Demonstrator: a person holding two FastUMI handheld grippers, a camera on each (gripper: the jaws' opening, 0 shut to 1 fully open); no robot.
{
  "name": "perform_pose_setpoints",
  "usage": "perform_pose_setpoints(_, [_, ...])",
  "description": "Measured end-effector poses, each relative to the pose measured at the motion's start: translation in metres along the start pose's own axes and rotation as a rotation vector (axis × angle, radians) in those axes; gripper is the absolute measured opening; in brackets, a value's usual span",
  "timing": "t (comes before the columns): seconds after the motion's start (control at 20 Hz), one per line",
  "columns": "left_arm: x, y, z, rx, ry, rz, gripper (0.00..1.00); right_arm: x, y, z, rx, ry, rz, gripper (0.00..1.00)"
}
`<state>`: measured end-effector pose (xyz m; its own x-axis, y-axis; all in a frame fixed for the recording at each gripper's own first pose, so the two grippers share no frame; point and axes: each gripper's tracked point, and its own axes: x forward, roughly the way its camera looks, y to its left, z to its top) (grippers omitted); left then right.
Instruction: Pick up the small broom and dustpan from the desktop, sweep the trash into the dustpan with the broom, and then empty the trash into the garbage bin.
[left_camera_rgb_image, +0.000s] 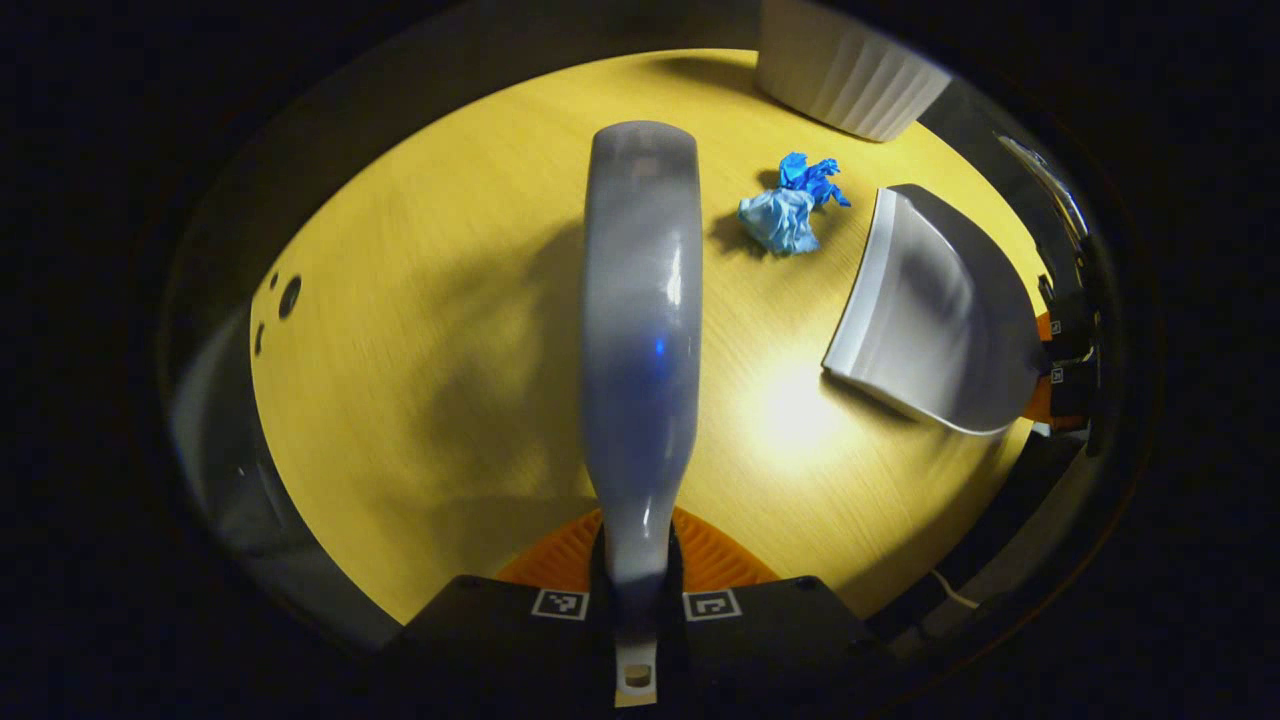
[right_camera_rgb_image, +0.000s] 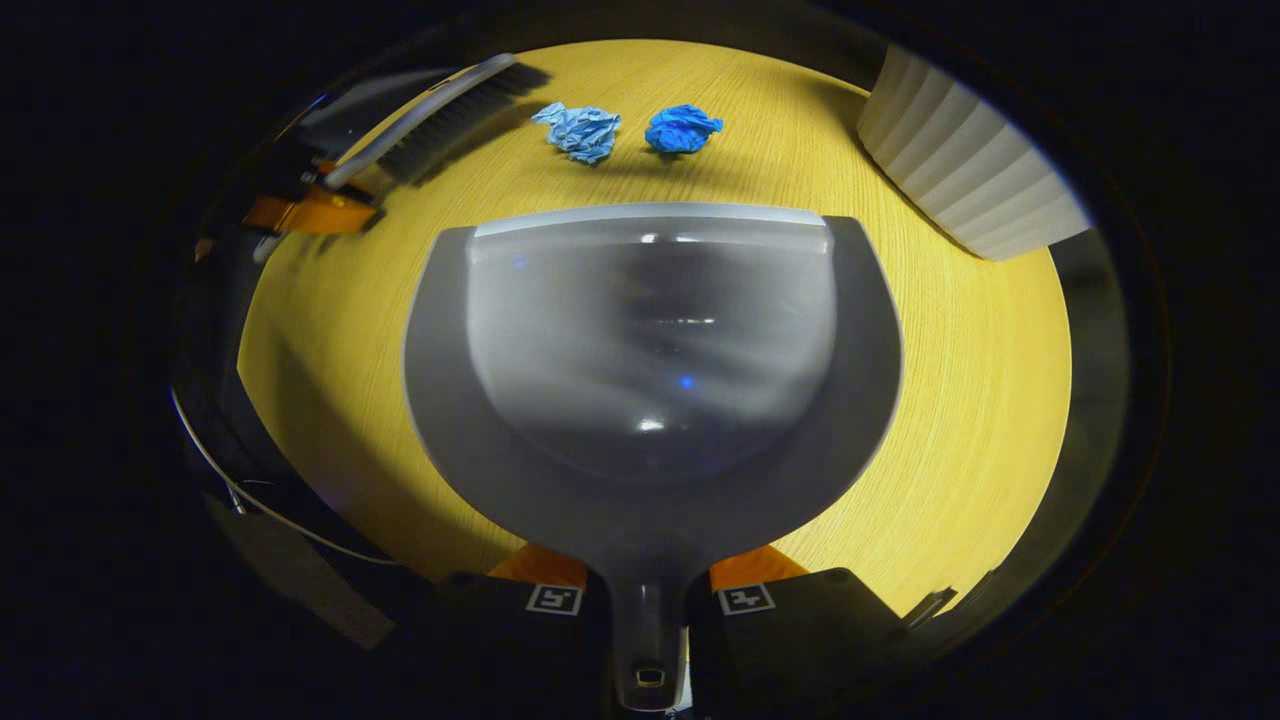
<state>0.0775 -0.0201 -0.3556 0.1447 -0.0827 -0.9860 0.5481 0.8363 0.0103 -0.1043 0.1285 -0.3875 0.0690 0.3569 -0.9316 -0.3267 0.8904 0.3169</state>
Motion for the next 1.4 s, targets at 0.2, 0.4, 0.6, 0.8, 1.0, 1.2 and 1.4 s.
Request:
perform_pose_setpoints(0.2, [0.008, -0.018, 0.056, 0.121, -0.040, -0.019, 0.20, 0.001, 0.000, 0.000, -0.002, 0.005, 0.001, 0.34])
perform_pose_setpoints(0.4, [0.015, -0.019, 0.085, 0.147, -0.037, -0.031, 0.20, 0.001, 0.000, 0.000, 0.000, 0.009, 0.000, 0.34])
perform_pose_setpoints(0.6, [0.020, -0.004, 0.102, 0.193, -0.045, -0.005, 0.20, 0.001, 0.000, 0.000, -0.001, 0.012, 0.001, 0.34])
perform_pose_setpoints(0.8, [0.024, -0.014, 0.107, 0.232, -0.046, -0.048, 0.19, 0.001, 0.000, 0.000, 0.000, 0.011, 0.000, 0.34])
perform_pose_setpoints(1.0, [0.021, -0.039, 0.098, 0.285, -0.018, -0.120, 0.20, 0.000, 0.001, 0.001, -0.002, 0.010, 0.001, 0.34])
perform_pose_setpoints(1.2, [0.008, -0.077, 0.087, 0.395, 0.005, -0.262, 0.17, 0.001, 0.000, 0.000, -0.005, 0.008, 0.002, 0.34])
perform_pose_setpoints(1.4, [0.020, -0.071, 0.095, 0.373, -0.010, -0.146, 0.20, 0.001, 0.000, 0.000, -0.004, 0.005, 0.000, 0.34])
